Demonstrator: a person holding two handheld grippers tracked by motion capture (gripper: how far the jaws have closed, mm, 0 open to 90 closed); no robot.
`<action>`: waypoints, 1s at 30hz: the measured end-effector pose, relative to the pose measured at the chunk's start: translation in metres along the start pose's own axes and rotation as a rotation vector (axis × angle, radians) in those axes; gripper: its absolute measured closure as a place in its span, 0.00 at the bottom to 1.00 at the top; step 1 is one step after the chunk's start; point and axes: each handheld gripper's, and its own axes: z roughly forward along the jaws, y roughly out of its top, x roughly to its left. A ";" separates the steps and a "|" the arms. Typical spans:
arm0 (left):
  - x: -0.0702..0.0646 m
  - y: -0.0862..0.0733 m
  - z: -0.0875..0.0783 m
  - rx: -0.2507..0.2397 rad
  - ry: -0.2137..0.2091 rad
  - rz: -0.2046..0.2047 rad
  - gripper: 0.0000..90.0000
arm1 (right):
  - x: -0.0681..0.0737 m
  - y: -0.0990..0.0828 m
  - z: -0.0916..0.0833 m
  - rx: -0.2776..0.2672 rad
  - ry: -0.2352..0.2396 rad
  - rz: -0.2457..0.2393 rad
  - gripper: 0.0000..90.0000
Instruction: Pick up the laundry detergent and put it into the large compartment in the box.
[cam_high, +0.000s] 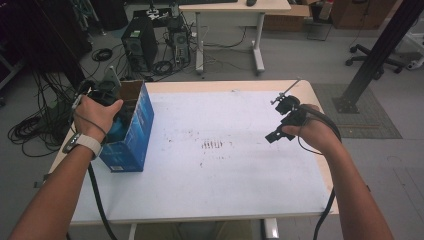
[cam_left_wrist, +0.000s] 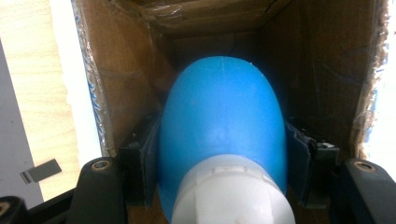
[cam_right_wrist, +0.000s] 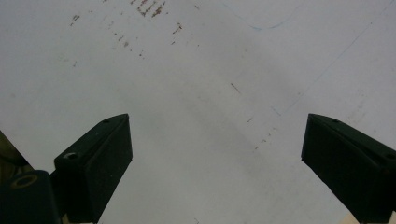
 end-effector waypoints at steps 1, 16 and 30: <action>0.000 0.000 0.000 0.000 0.001 0.001 0.41 | 0.000 0.000 0.001 -0.002 0.002 -0.001 0.10; 0.004 0.001 0.002 0.004 -0.009 0.006 0.40 | 0.000 -0.002 0.002 0.003 0.005 0.002 0.10; 0.005 0.002 0.005 0.017 -0.018 0.014 0.32 | 0.000 -0.003 0.003 0.006 0.004 0.004 0.10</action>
